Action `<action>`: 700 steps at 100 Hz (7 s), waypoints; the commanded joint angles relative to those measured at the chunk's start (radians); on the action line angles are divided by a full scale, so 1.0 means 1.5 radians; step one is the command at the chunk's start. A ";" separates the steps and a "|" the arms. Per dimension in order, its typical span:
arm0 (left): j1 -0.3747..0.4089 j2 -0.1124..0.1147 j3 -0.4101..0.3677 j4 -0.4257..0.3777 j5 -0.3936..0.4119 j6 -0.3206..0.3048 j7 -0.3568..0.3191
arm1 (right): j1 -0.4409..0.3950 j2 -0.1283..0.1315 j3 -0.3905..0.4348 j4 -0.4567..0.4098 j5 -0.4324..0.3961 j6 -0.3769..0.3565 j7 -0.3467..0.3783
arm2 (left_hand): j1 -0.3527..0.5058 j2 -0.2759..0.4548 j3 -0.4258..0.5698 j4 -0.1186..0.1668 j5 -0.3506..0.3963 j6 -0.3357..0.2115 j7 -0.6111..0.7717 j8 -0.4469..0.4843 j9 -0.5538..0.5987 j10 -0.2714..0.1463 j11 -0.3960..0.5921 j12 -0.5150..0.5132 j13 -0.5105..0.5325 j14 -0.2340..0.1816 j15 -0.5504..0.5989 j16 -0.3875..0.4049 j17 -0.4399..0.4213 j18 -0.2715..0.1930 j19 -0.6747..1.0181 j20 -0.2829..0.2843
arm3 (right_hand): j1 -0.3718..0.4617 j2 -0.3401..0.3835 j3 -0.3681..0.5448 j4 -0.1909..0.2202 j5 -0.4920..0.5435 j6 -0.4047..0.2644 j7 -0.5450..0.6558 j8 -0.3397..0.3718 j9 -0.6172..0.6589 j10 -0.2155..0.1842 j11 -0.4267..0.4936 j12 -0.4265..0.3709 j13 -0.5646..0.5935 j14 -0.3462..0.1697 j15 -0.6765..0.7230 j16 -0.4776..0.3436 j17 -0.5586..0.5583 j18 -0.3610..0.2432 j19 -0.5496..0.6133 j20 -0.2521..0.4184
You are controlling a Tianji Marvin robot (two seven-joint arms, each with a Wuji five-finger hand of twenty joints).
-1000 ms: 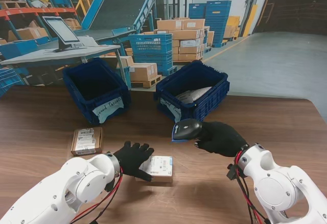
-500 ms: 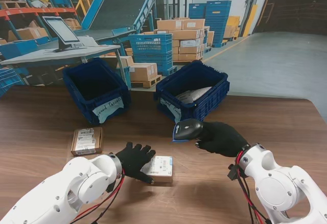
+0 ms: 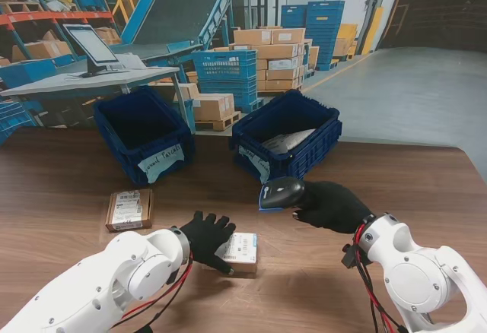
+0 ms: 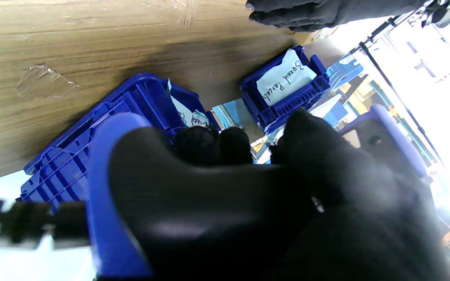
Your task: Scan and sort packages by packaging type
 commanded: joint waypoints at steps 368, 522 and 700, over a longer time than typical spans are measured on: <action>-0.317 -0.033 -0.126 0.146 -0.253 0.449 -0.021 | 0.083 0.000 -0.074 0.063 0.018 -0.035 0.008 | 0.275 -0.313 0.466 0.024 0.271 -0.200 0.639 0.406 0.533 -0.106 0.290 0.560 0.466 -0.015 0.347 0.541 0.158 0.048 0.355 0.074 | 0.074 0.059 0.062 -0.007 0.043 -0.042 0.018 0.010 0.010 0.014 -0.003 0.004 0.005 0.001 0.002 -0.003 0.000 0.003 0.004 0.005; -0.329 -0.113 -0.177 0.350 -0.473 0.591 0.179 | 0.107 0.004 -0.086 0.079 0.025 -0.039 0.028 | 0.290 -0.284 0.445 0.019 0.277 -0.159 0.616 0.384 0.537 -0.080 0.281 0.538 0.457 0.006 0.363 0.497 0.156 0.069 0.362 0.089 | 0.075 0.059 0.061 -0.007 0.043 -0.042 0.019 0.010 0.009 0.013 -0.003 0.003 0.004 0.002 0.003 -0.003 0.000 0.000 0.005 0.005; -0.212 -0.272 -0.482 0.214 -0.143 0.656 0.080 | 0.120 0.001 -0.103 0.109 0.034 -0.077 0.005 | 0.312 -0.276 0.423 0.009 0.298 -0.134 0.595 0.368 0.545 -0.056 0.284 0.536 0.447 0.031 0.389 0.451 0.147 0.091 0.362 0.110 | 0.076 0.059 0.060 -0.007 0.042 -0.041 0.019 0.010 0.009 0.014 -0.003 0.004 0.003 0.001 0.002 -0.003 -0.002 0.002 0.004 0.005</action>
